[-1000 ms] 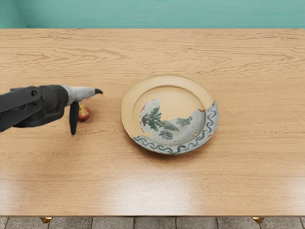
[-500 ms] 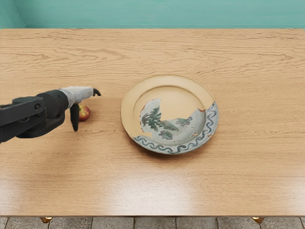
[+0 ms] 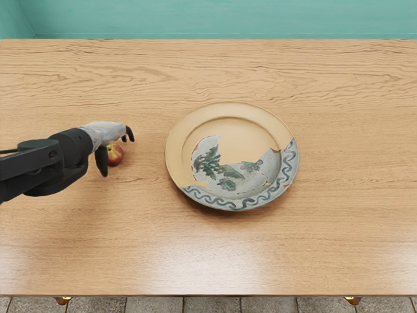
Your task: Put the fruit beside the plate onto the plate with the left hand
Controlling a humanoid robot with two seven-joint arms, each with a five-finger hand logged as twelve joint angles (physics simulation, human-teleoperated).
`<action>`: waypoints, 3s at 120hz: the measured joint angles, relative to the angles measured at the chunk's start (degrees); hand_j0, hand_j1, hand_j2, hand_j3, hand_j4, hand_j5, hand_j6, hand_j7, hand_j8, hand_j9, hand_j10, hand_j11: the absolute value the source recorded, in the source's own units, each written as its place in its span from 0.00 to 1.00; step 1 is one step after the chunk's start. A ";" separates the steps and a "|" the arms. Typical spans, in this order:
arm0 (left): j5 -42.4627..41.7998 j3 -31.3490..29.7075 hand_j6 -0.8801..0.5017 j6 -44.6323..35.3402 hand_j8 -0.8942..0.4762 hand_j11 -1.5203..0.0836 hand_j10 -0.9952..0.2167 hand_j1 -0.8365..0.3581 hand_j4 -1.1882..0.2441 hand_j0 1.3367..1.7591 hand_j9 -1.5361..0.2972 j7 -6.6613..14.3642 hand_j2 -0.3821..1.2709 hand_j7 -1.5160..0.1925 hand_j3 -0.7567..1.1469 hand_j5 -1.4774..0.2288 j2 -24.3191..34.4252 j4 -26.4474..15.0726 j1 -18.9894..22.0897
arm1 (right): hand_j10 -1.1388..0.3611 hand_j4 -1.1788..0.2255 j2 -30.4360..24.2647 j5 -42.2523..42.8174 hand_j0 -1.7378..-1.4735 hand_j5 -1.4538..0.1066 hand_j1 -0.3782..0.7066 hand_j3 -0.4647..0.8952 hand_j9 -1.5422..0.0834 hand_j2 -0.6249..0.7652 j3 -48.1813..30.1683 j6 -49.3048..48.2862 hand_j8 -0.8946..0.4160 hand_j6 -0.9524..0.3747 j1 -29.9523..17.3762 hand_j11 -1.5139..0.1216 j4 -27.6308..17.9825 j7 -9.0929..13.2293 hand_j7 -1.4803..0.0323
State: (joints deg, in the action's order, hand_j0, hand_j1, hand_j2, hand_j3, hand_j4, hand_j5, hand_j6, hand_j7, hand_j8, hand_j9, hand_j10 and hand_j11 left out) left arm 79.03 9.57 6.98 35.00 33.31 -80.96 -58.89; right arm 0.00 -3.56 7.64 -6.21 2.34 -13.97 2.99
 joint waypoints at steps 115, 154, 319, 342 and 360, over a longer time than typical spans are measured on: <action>1.85 -1.18 0.27 -2.67 0.30 0.46 0.33 0.46 0.40 0.75 0.41 0.02 0.35 0.43 0.40 0.43 0.09 0.01 0.97 | 0.75 0.83 0.00 -0.02 0.30 0.92 0.04 0.34 0.94 0.45 0.00 0.00 0.67 0.71 0.20 0.92 0.00 0.00 0.97; 1.35 -1.19 0.29 -2.61 0.33 0.35 0.27 0.42 0.30 0.74 0.31 0.05 0.43 0.34 0.40 0.34 0.04 0.01 1.31 | 0.75 0.83 0.00 0.00 0.30 0.92 0.04 0.34 0.94 0.45 0.00 -0.01 0.67 0.71 0.20 0.92 0.00 0.00 0.97; -31.78 29.47 0.45 28.88 0.46 0.22 0.37 0.33 0.28 0.73 0.20 0.05 0.53 0.17 0.40 0.09 -17.02 9.43 -9.91 | 0.75 0.83 0.00 -0.03 0.30 0.92 0.04 0.34 0.94 0.45 0.00 0.05 0.67 0.71 0.29 0.92 0.00 0.00 0.97; -15.32 20.00 0.45 28.81 0.47 0.21 0.34 0.34 0.27 0.73 0.21 0.05 0.53 0.15 0.40 0.10 -21.86 9.35 -11.48 | 0.75 0.83 0.00 -0.02 0.30 0.92 0.04 0.34 0.94 0.45 0.00 0.04 0.67 0.71 0.30 0.92 0.00 0.00 0.97; -9.49 15.15 0.45 28.73 0.46 0.21 0.34 0.34 0.28 0.73 0.21 0.03 0.52 0.14 0.40 0.09 -22.67 9.35 -11.62 | 0.75 0.83 0.00 -0.03 0.30 0.92 0.04 0.34 0.94 0.45 0.02 0.03 0.67 0.71 0.29 0.92 0.00 0.00 0.97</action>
State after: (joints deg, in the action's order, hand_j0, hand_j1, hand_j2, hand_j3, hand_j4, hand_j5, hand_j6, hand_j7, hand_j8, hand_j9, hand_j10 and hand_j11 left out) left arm 69.55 24.72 35.71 35.03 10.64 -71.61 -70.51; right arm 0.00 -3.59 7.66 -6.18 2.64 -13.97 2.99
